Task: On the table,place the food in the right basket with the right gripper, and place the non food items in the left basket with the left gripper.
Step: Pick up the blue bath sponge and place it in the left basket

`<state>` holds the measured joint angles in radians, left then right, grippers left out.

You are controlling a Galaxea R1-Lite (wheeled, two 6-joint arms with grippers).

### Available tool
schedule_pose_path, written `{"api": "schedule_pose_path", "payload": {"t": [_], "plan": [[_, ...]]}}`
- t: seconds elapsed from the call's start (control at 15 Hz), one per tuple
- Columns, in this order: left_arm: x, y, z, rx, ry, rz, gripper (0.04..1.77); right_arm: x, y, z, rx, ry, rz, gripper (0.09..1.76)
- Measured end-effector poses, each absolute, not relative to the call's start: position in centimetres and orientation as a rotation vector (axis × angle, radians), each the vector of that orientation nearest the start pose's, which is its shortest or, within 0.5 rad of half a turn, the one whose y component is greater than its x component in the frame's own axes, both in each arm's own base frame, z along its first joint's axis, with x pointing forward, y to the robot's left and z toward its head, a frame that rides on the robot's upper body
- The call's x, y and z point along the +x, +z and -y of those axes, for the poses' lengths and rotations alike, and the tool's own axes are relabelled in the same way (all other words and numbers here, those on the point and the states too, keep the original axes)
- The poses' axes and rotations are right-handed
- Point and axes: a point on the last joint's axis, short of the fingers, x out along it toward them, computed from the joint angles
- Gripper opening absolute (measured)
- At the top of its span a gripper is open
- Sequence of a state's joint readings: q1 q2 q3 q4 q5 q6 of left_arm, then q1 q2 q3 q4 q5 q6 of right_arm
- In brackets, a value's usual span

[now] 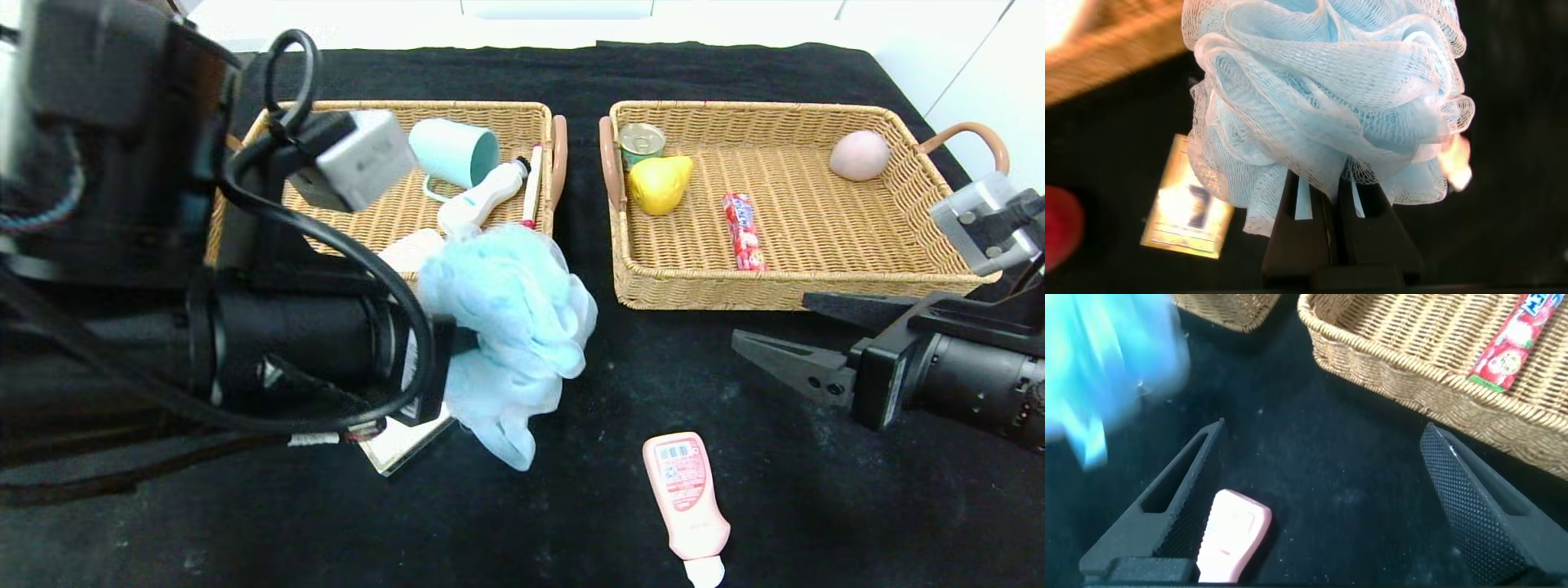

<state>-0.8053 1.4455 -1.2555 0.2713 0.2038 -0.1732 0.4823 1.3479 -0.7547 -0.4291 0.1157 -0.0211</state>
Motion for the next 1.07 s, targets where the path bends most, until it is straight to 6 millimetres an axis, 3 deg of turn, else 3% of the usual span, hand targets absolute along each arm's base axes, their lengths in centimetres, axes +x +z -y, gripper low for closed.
{"api": "schedule_pose_path", "payload": {"t": [0.53,1.07], "plan": [[18.9,34.8,11.9,-0.077,-0.362,-0.242,0.14,18.7,23.8,-11.3,-0.057,0.631,-0.162,1.71],[24.3,36.6,10.7,-0.105,-0.243,-0.185,0.14,18.4,24.2,-11.0,-0.053,0.63,-0.142,1.71]]}}
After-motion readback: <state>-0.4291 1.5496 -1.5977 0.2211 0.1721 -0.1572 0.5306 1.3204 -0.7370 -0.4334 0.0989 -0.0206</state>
